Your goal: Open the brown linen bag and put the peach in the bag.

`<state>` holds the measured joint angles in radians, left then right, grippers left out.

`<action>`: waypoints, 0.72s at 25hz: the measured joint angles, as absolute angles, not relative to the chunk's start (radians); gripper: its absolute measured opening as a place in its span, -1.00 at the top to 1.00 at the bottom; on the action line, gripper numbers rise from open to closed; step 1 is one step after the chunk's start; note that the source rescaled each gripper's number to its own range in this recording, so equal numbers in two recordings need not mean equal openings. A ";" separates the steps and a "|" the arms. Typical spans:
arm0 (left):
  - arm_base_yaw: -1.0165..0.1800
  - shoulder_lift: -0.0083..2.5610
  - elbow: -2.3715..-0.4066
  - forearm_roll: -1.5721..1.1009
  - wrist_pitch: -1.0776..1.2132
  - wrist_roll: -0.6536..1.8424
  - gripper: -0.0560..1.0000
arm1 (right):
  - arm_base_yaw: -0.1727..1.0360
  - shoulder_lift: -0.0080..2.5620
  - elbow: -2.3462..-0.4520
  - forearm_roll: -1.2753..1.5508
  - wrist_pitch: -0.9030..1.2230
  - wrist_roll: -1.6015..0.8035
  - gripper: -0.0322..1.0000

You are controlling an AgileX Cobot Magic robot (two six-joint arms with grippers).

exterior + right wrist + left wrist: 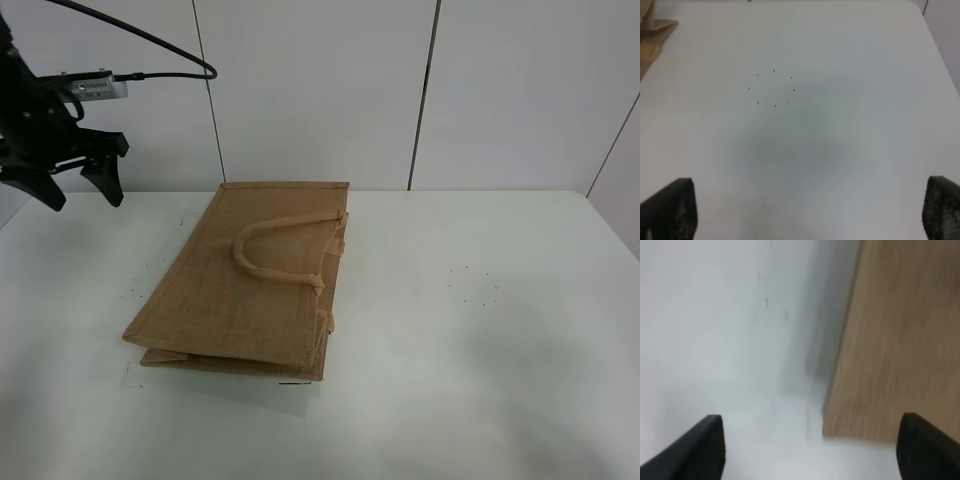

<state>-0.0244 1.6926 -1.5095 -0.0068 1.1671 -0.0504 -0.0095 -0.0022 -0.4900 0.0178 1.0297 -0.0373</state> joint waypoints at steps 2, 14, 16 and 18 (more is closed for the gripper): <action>-0.027 1.557 -1.367 -0.006 1.167 -0.045 -1.00 | -0.009 -0.002 -0.490 0.018 1.030 -0.037 -1.00; -0.028 0.750 -0.647 0.007 1.125 -0.033 -1.00 | -0.009 -0.002 -0.490 0.018 1.030 -0.037 -1.00; -0.028 0.613 -0.565 0.008 1.084 -0.032 -1.00 | -0.009 -0.002 -0.490 0.018 1.030 -0.037 -1.00; -0.028 0.494 -0.514 0.008 1.069 -0.032 -1.00 | -0.009 -0.002 -0.490 0.018 1.030 -0.037 -1.00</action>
<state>-0.0276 0.4937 -0.5143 0.0084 1.0689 -0.0319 -0.0095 -0.0022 -0.4900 0.0178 1.0297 -0.0373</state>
